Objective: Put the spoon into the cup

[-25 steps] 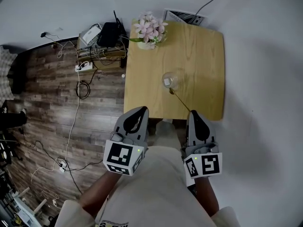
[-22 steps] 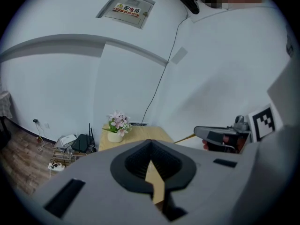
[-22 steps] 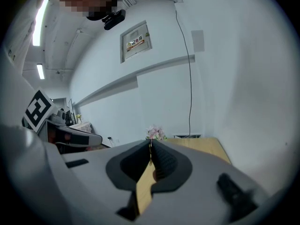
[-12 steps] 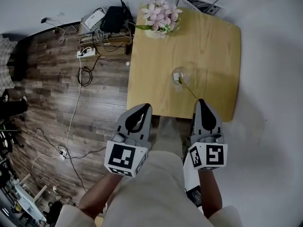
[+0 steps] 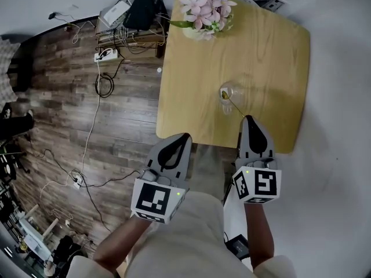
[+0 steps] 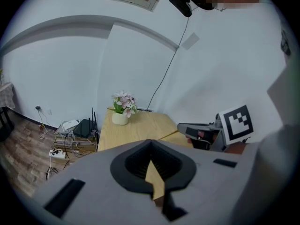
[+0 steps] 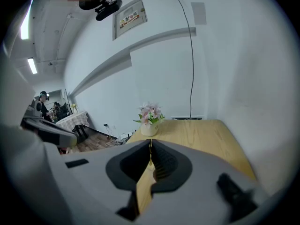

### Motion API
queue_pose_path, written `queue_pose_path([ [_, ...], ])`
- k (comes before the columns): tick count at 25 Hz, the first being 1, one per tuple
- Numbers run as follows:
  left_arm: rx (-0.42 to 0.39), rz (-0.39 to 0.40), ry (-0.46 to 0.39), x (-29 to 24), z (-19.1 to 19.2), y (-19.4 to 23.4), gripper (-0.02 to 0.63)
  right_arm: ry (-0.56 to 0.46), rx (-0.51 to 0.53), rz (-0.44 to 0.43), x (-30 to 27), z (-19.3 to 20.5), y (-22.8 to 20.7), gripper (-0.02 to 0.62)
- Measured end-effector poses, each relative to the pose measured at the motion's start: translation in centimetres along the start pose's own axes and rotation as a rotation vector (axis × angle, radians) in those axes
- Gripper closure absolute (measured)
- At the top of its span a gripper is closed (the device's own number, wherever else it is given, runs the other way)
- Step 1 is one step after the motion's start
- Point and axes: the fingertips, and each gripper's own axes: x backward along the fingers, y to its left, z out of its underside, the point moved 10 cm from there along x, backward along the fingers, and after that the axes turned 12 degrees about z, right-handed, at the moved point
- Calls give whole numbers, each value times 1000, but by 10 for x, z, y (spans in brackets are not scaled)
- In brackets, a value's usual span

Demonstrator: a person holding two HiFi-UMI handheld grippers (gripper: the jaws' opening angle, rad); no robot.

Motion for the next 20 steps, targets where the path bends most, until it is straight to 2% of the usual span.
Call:
queue_pose_path([
  [20,11,0,68,-33,17,12,595,81,-30,-19,-46,37,-1,560],
])
